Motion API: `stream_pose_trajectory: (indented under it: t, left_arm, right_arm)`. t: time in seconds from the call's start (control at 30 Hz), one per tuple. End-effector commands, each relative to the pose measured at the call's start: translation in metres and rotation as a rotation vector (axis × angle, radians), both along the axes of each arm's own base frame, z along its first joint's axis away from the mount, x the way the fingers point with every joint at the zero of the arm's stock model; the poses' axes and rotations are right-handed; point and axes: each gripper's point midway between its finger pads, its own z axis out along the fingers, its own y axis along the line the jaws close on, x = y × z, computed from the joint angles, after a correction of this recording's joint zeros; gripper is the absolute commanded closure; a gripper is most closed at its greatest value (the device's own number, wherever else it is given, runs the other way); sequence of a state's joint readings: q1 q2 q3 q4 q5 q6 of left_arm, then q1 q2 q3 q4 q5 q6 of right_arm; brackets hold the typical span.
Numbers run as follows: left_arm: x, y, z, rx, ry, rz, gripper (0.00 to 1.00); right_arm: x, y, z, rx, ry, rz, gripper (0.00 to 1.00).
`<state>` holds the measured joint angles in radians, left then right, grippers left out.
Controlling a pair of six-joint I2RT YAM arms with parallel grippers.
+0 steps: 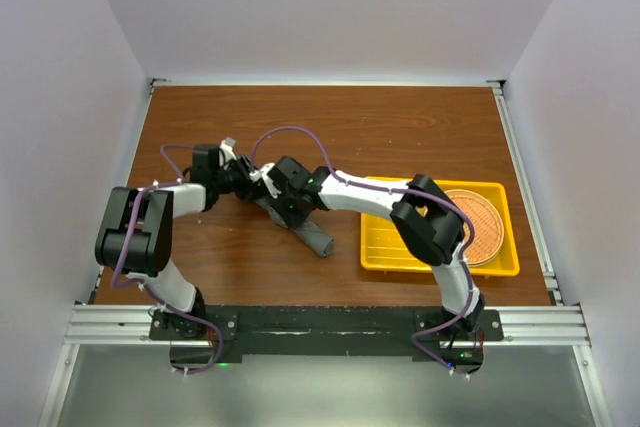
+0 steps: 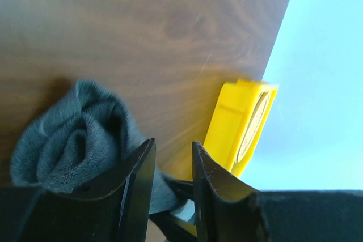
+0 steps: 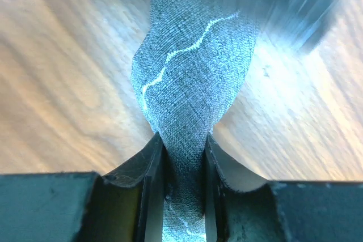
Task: Fold the napkin, place the utensils inside, and roll it up
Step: Roll the napkin with the utensil
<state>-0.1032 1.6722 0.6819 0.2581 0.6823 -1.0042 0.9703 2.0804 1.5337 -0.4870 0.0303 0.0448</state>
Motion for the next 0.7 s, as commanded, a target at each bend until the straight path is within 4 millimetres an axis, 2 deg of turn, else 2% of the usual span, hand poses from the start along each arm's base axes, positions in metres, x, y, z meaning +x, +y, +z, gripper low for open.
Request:
stream_pose_trajectory:
  t: [0.0,0.03,0.07,0.1,0.13,0.17,0.27,0.33,0.37,0.4,0.5,0.67]
  left_arm:
    - [0.028,0.016,0.053,0.058,-0.172,-0.022,0.63]
    - [0.029,0.015,0.058,0.064,-0.195,-0.034,0.63]
    - [0.032,0.014,0.067,0.058,-0.219,-0.043,0.63]
    - [0.033,0.012,0.072,0.048,-0.235,-0.048,0.63]
    - [0.03,0.008,0.075,0.022,-0.232,-0.056,0.63]
    - [0.032,0.005,0.082,0.008,-0.264,-0.061,0.63]
    - [0.026,-0.01,0.085,-0.025,-0.276,-0.086,0.63]
    - [0.018,-0.02,0.079,-0.043,-0.252,-0.095,0.63]
    - [0.019,-0.023,0.08,-0.055,-0.269,-0.09,0.63]
    - [0.012,-0.026,0.071,-0.077,-0.228,-0.08,0.63]
    - [0.007,-0.036,0.063,-0.139,-0.223,-0.078,0.63]
    - [0.004,-0.048,0.044,-0.15,-0.203,-0.095,0.63]
  right_arm:
    - [-0.014,0.018,0.023,0.207,0.257,0.022,0.79]
    - [-0.008,0.015,0.027,0.258,0.329,-0.017,0.8]
    - [-0.023,0.021,0.035,0.335,0.445,0.021,0.8]
    - [-0.02,0.023,0.043,0.392,0.479,0.021,0.8]
    - [-0.019,0.017,0.045,0.43,0.549,-0.024,0.81]
    - [-0.025,0.018,0.053,0.482,0.619,-0.008,0.81]
    - [-0.026,0.017,0.066,0.588,0.759,-0.031,0.81]
    - [-0.022,0.015,0.064,0.631,0.788,-0.069,0.81]
    - [-0.021,0.013,0.061,0.638,0.8,-0.08,0.8]
    - [-0.02,0.01,0.057,0.643,0.81,-0.093,0.8]
    - [-0.024,0.004,0.037,0.622,0.829,-0.114,0.8]
    - [-0.027,-0.006,0.008,0.568,0.817,-0.151,0.8]
